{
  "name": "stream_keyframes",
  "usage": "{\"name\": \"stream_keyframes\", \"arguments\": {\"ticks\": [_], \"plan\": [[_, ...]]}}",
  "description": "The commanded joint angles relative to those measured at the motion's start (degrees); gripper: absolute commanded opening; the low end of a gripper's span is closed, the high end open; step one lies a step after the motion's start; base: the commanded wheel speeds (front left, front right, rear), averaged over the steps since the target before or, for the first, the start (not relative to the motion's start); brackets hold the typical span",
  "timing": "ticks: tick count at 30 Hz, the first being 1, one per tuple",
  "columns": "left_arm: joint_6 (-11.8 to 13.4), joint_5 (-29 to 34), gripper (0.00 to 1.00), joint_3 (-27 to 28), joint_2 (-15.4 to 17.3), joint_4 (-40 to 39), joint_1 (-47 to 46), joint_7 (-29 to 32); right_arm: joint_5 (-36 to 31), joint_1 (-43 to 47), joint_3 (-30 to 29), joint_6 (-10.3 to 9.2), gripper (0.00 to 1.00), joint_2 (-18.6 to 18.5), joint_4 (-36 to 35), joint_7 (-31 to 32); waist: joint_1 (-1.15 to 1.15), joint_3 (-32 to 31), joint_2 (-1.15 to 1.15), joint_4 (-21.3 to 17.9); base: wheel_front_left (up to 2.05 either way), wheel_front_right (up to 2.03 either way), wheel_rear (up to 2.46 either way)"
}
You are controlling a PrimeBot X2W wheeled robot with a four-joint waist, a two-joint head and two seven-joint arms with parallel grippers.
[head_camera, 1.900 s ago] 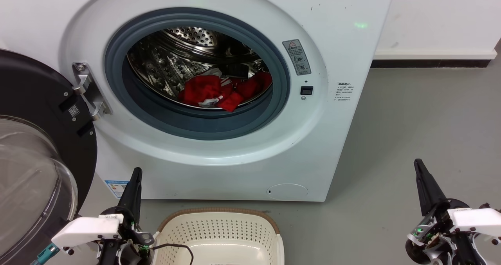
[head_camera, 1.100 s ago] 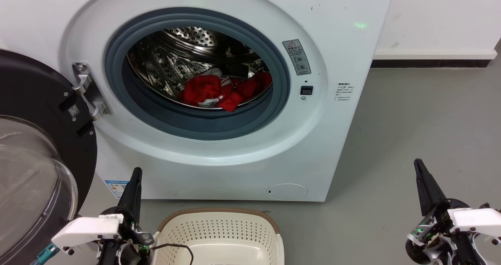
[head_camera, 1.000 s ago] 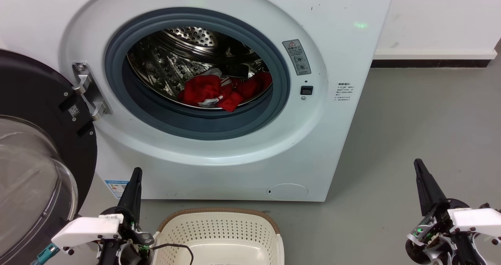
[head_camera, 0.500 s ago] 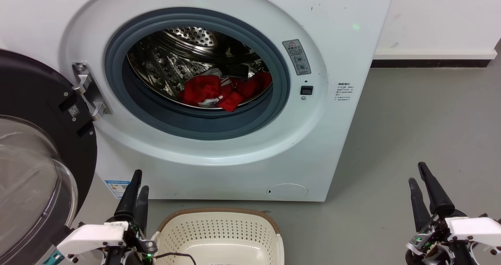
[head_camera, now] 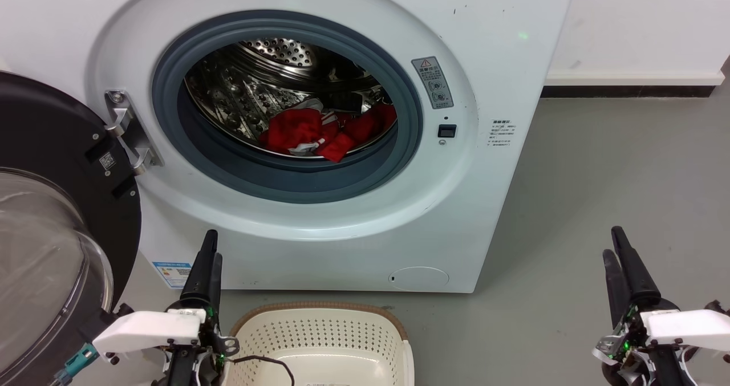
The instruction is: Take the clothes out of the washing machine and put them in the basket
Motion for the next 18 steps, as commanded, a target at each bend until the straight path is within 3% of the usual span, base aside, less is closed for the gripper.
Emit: {"name": "stream_keyframes", "arguments": {"ticks": [1,18], "plan": [[0.0,2.1,1.00,-0.3,0.2,-1.5,-1.9,-0.5,-2.0,-0.5,0.2,0.01,1.00,0.0,-1.5,-0.6,0.00,0.0,0.00,0.0,0.00,0.00,0.00],[0.0,23.9,1.00,-3.2,0.2,-4.4,-3.1,-4.4,-24.6,0.5,1.0,0.01,1.00,0.0,-5.6,-4.5,0.00,0.0,0.00,0.3,0.00,0.00,0.00]]}}
